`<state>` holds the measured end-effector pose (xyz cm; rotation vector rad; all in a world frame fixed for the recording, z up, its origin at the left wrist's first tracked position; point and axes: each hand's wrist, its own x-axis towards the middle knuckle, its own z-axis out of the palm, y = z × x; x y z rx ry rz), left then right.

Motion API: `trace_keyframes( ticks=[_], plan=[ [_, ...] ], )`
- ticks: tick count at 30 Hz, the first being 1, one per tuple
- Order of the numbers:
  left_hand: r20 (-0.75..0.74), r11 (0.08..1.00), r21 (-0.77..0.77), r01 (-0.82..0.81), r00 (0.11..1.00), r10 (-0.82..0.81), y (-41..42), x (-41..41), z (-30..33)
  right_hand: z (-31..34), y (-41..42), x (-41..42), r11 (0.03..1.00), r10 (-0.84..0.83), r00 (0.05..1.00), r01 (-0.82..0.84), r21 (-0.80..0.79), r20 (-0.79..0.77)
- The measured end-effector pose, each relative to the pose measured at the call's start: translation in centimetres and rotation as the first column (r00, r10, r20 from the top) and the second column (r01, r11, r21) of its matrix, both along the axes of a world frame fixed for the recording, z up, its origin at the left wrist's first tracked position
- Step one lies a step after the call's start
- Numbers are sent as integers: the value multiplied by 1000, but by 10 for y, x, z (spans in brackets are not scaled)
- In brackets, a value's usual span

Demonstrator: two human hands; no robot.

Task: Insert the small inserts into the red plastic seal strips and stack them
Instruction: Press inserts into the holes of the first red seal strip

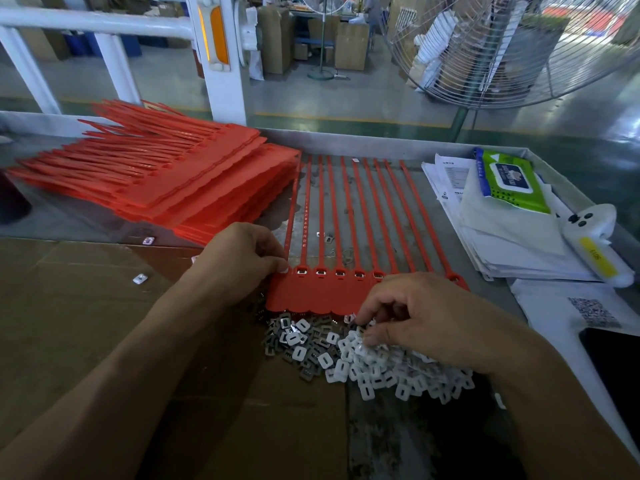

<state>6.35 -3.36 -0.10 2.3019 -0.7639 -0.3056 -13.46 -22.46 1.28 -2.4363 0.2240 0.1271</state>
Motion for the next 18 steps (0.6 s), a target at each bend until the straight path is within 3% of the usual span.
trace_keyframes(
  ticks=[8, 18],
  plan=[
    [1, 994, 107, -21, 1000, 21, -9, -2, 5, 1, 2, 1, 998, 17, 1000, -17, -56, 5],
    [8, 1000, -7, -24, 1000, 24, -1, -1, 0, 3, -1, 0, 999, -11, 999, 10, 44, 42]
  ],
)
